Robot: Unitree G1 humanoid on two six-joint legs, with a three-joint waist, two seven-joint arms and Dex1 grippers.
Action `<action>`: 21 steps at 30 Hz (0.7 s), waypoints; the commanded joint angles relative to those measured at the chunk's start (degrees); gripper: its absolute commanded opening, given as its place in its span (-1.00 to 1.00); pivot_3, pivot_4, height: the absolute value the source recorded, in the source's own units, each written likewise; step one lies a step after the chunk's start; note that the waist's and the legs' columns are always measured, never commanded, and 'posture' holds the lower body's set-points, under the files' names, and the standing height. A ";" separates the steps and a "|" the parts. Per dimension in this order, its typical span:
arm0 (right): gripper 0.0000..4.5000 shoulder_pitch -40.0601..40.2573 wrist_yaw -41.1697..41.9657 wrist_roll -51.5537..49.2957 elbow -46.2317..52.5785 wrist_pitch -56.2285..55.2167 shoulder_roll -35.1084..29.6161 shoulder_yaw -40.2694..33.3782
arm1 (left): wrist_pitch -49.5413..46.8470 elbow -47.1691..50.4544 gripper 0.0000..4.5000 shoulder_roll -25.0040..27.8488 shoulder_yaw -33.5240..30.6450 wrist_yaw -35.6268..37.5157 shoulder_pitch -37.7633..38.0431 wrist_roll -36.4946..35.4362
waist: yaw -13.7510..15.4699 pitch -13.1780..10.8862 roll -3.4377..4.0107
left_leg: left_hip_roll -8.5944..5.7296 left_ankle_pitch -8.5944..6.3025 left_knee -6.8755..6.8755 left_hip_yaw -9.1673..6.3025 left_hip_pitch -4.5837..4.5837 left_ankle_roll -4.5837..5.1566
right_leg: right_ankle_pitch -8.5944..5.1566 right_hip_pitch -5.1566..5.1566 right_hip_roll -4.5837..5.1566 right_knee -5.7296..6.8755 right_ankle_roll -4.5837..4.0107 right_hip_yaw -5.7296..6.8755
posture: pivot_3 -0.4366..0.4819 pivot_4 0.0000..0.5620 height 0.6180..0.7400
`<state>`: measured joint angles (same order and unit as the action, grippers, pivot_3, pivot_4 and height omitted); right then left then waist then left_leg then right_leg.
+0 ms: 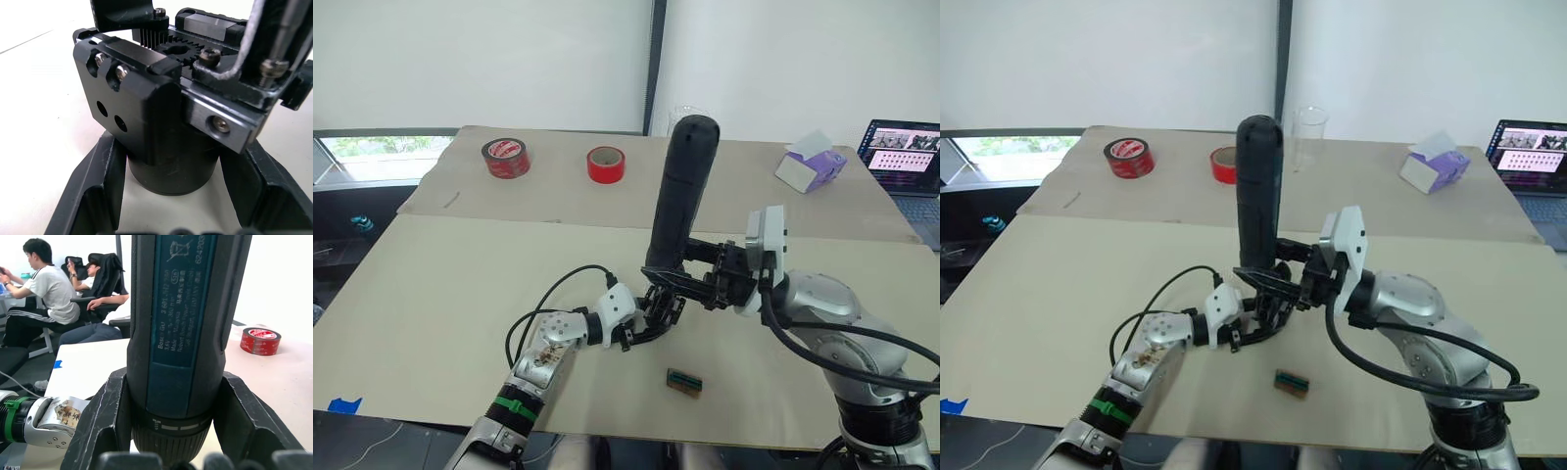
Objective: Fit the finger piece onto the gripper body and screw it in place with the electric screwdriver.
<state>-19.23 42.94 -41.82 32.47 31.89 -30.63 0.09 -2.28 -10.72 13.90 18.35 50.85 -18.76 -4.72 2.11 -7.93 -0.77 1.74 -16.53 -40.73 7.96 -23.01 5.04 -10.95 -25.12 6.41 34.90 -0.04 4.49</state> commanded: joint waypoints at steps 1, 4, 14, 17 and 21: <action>-0.15 1.42 0.14 1.66 -1.59 -0.74 0.09 0.95 | -2.86 -2.72 0.01 0.38 1.94 0.50 1.63 1.08 | 0.01 0.00 0.00 | 0.00 0.00 0.01 0.00 0.04 0.00 | -0.01 -0.01 0.00 -0.01 0.00 0.00 | -0.05 -0.47 1.00; -0.15 2.40 0.25 4.13 -2.91 -2.13 -0.13 2.09 | -2.81 -2.94 0.01 0.34 1.86 0.51 1.54 1.01 | -0.01 0.05 0.01 | 0.00 -0.02 0.03 -0.01 0.13 0.00 | -0.03 -0.01 0.00 -0.06 0.02 0.01 | -0.05 -0.47 1.00; -0.15 2.27 0.30 9.52 -4.20 -4.74 0.01 8.03 | -2.68 -3.35 0.01 0.11 1.89 0.52 1.40 0.98 | -0.06 0.71 0.15 | 0.04 -0.12 0.05 -0.01 0.22 -0.16 | -0.16 -0.01 0.06 -0.09 0.22 0.04 | -0.05 -0.47 1.00; -0.15 2.69 0.46 10.63 -5.36 -4.73 -0.05 9.45 | -2.58 -3.58 0.01 0.06 1.86 0.49 1.37 1.01 | -0.04 0.86 0.21 | 0.05 -0.26 0.06 -0.01 0.25 -0.40 | -0.16 0.00 0.08 -0.10 0.21 0.07 | -0.05 -0.47 1.00; -0.15 3.16 1.45 12.38 -6.54 -5.98 -0.42 10.97 | -2.57 -3.72 0.01 0.01 1.86 0.47 1.35 1.04 | -0.03 1.02 0.23 | 0.05 -0.27 0.07 -0.02 0.27 -0.40 | -0.19 0.03 0.08 -0.13 0.24 0.09 | -0.05 -0.47 1.00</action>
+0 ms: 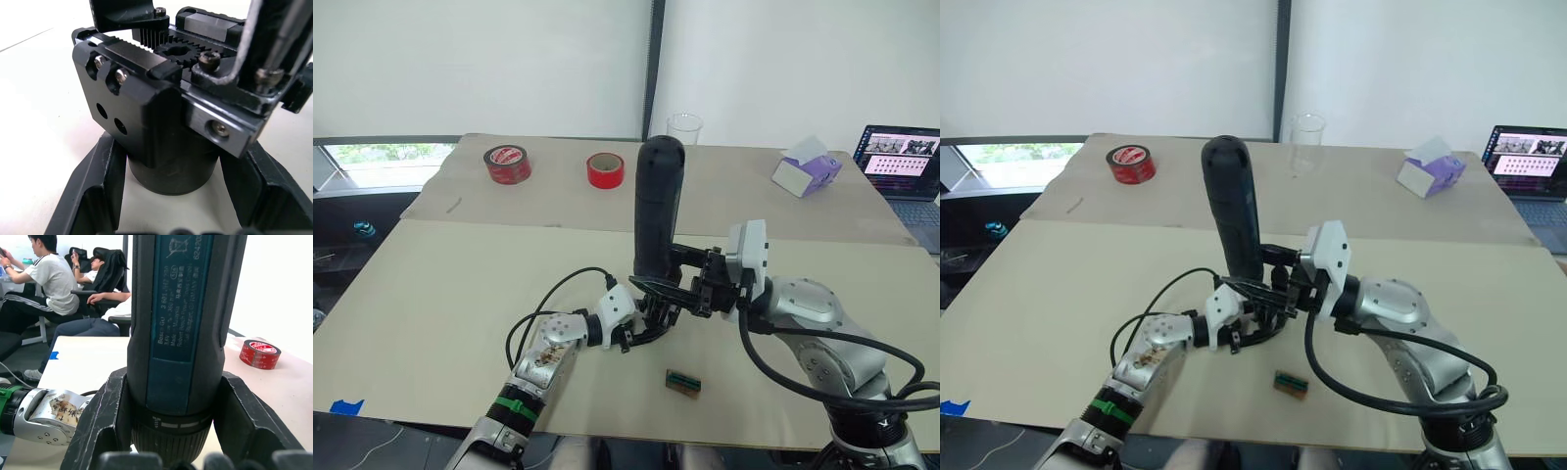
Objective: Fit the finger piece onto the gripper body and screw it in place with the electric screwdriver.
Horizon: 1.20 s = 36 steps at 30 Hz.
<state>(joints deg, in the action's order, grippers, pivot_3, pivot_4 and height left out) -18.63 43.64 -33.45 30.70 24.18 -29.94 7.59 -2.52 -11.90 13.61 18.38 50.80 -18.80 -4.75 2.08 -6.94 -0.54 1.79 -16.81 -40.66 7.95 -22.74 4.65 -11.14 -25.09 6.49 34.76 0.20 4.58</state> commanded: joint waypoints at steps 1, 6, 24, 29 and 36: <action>-0.15 2.62 0.76 3.91 -4.89 1.62 -0.97 3.48 | -2.34 -2.57 0.01 0.28 1.82 0.50 1.38 1.08 | 0.00 0.09 0.01 | 0.00 0.00 0.00 0.00 0.00 0.00 | -0.03 0.00 0.00 -0.01 0.04 0.00 | -0.05 -0.47 1.00; -0.15 3.32 0.57 2.65 -5.80 2.98 -0.95 3.31 | -2.26 -2.60 0.01 0.39 1.73 0.38 1.56 1.11 | 0.01 0.27 -0.01 | 0.02 -0.03 0.02 0.00 0.02 -0.03 | -0.07 0.01 0.06 -0.03 0.12 0.09 | -0.05 -0.47 1.00; -0.15 3.44 -0.33 2.91 -8.54 3.11 -0.57 4.30 | -2.03 -3.07 0.01 0.68 1.56 0.47 1.59 1.05 | 0.15 0.50 -0.01 | 0.03 -0.11 0.87 0.04 0.86 -0.23 | -0.05 0.82 1.24 -0.71 0.15 2.00 | -0.05 -0.47 1.00; -0.15 1.78 1.41 1.93 -7.78 1.47 -0.66 2.44 | -1.88 -3.46 0.01 0.65 1.43 0.32 1.60 1.07 | 0.17 0.49 -0.01 | 0.03 -0.11 0.87 0.04 0.85 -0.24 | -0.01 0.83 1.60 -0.71 0.21 2.58 | -0.05 -0.47 1.00; -0.15 -1.49 4.33 -2.87 -4.25 -1.77 0.17 -3.60 | -1.56 -4.74 0.01 0.18 1.04 -0.51 1.61 1.09 | 0.31 0.22 0.04 | 0.01 -0.12 0.87 0.04 0.72 -0.24 | 0.03 0.78 1.87 -0.73 0.29 2.87 | -0.05 -0.47 1.00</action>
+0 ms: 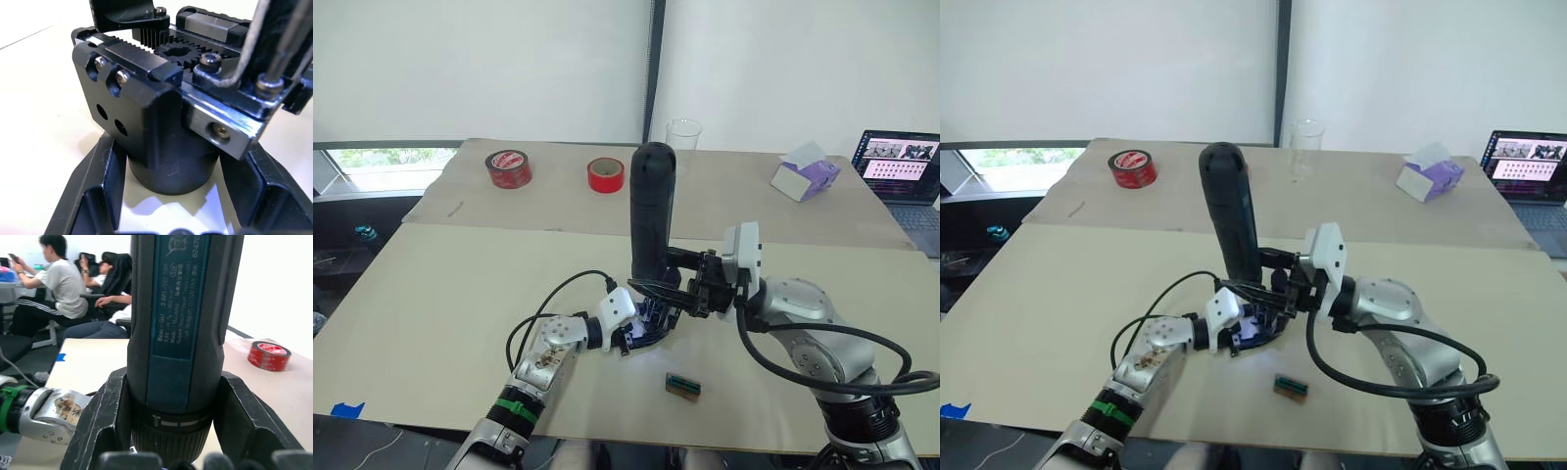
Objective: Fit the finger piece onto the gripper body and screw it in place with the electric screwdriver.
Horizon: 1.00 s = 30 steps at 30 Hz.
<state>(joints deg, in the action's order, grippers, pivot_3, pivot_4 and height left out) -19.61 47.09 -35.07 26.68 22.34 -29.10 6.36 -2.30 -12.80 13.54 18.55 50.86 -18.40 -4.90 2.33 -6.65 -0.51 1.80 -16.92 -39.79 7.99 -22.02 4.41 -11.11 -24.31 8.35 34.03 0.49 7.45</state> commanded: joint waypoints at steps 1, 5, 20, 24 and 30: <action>-0.15 -1.03 1.44 -2.69 0.65 0.06 -0.76 -3.53 | -1.70 -4.17 0.01 0.13 0.77 -0.83 1.15 1.33 | 0.09 -0.19 0.05 | 0.00 0.00 0.00 0.00 -0.02 0.00 | 0.01 -0.01 0.01 0.00 0.02 0.02 | -0.05 -0.47 1.00; -0.15 -2.08 3.87 -7.12 3.42 0.61 -2.05 -6.36 | -1.08 -5.65 0.01 -0.44 0.56 -1.63 1.09 1.65 | 0.23 -0.50 0.15 | -0.04 0.00 -0.03 0.00 -0.25 0.00 | 0.09 -0.19 0.05 -0.02 0.12 0.12 | -0.05 -0.47 1.00; -0.15 -6.19 2.99 -19.62 7.98 8.62 -7.82 -12.41 | 1.26 -10.14 0.01 -1.81 0.56 -2.62 0.17 2.07 | 0.72 -0.63 0.37 | -0.09 0.00 -0.05 0.00 -0.35 0.00 | 0.13 -0.24 0.17 -0.09 0.18 0.29 | -0.05 -0.47 1.00; -0.15 -8.00 -1.11 -29.47 9.54 13.84 -11.56 -16.88 | 3.38 -10.44 0.85 -1.79 -0.06 -2.94 0.16 1.96 | 1.12 -0.64 0.38 | -0.08 0.01 -0.05 0.00 -0.36 -0.01 | 0.14 -0.24 0.18 -0.08 0.20 0.31 | -0.05 -0.47 1.00; -0.15 -10.13 -5.42 -44.68 5.05 23.68 -25.01 -26.57 | 6.73 -5.23 0.98 2.64 -2.57 1.28 4.00 -1.22 | 0.70 -0.86 0.18 | -0.06 0.01 0.01 0.01 -0.41 0.00 | 0.16 -0.30 0.18 -0.14 0.20 0.32 | -0.05 -0.47 1.00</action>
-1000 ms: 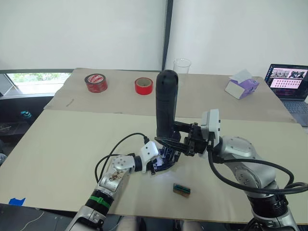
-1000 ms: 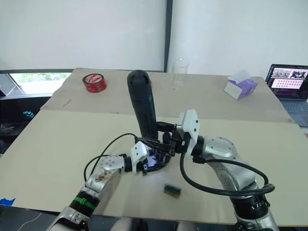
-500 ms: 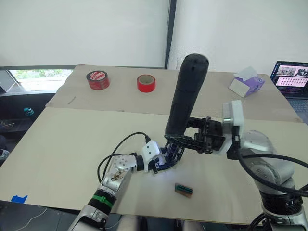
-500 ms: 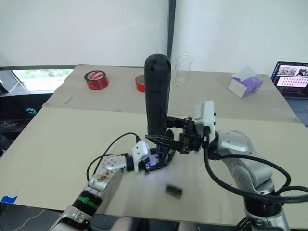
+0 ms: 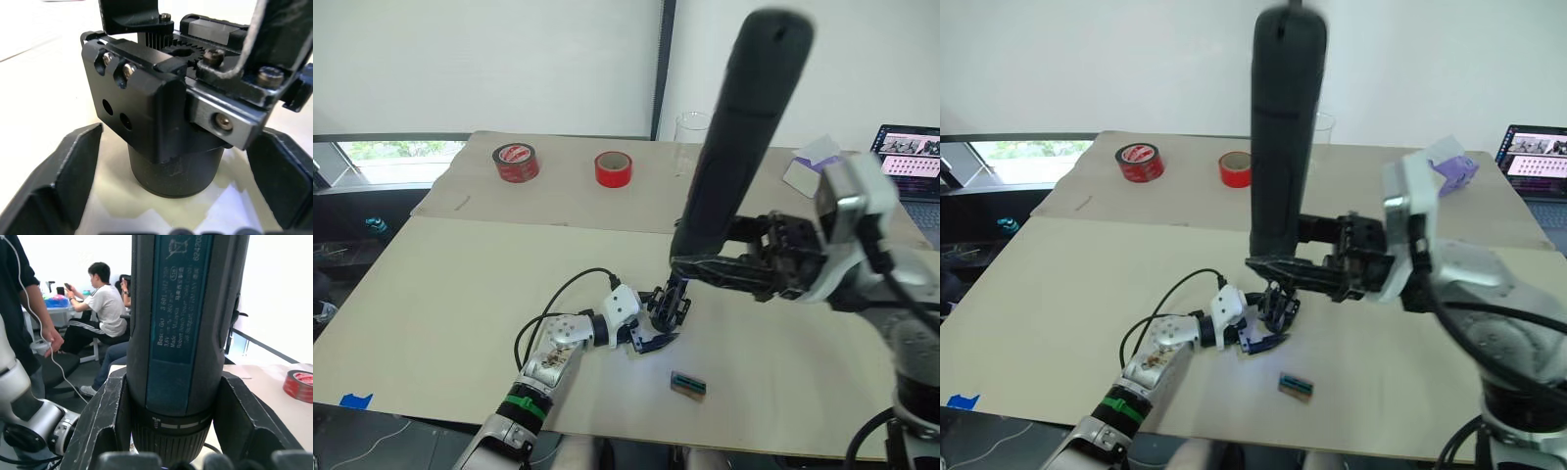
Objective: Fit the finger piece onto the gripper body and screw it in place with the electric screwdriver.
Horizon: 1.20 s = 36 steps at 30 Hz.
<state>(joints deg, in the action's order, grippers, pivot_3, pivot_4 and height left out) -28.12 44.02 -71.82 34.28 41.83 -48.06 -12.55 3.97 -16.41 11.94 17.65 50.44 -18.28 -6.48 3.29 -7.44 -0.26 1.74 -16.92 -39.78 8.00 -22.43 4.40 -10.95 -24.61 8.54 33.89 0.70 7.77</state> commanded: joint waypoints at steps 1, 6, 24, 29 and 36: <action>-0.15 -0.45 -0.83 -7.35 -6.34 8.83 -12.42 -10.59 | 1.00 -0.11 0.98 6.37 -3.33 3.37 5.12 -1.39 | -0.59 -0.15 -0.17 | 0.00 0.00 0.03 0.00 -0.05 0.00 | 0.01 -0.07 0.00 0.02 -0.01 0.00 | -0.05 -0.47 1.00; -0.15 15.87 7.75 17.00 -19.59 17.82 -38.84 -11.50 | 4.16 7.03 0.98 14.90 -11.99 14.75 9.64 -14.43 | -2.37 -0.21 -0.26 | 0.23 0.16 0.25 0.08 -0.46 0.15 | 0.23 -0.50 -0.24 0.15 -0.51 0.10 | -0.05 -0.47 1.00; -0.15 3.51 19.38 55.81 -50.25 8.26 -30.16 28.45 | -12.48 26.59 0.98 29.18 -23.63 22.20 15.24 -29.68 | -2.69 -1.60 0.81 | 0.18 0.72 0.56 0.20 -0.62 -0.85 | -0.15 -0.82 -0.91 0.19 0.07 -0.02 | -0.05 -0.47 1.00; -0.15 -2.40 22.01 61.58 -57.62 6.05 -25.59 30.72 | -12.66 26.20 0.98 29.30 -23.54 21.77 14.11 -28.49 | -2.69 -1.68 0.62 | 0.23 0.82 0.55 0.21 -0.49 -0.98 | -0.08 -0.70 -1.05 0.22 -0.04 -0.01 | -0.05 -0.47 1.00; 0.99 -1.97 24.20 61.89 -58.64 3.02 -26.95 25.03 | -12.23 26.01 1.00 30.65 -25.13 21.65 15.50 -27.08 | -2.65 -1.68 0.64 | 0.23 0.85 0.50 0.24 -0.48 -0.95 | 0.02 -0.68 -1.04 0.25 -0.13 -0.06 | -0.05 -0.47 1.00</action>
<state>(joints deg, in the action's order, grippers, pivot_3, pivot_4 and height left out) -29.96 67.97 -9.94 -24.42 46.28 -73.25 16.26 -8.95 8.84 41.86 -5.66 72.55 -3.27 -33.82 0.64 -9.12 0.38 1.97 -16.07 -39.28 8.26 -22.90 3.45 -10.93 -25.31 7.50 34.14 0.56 7.70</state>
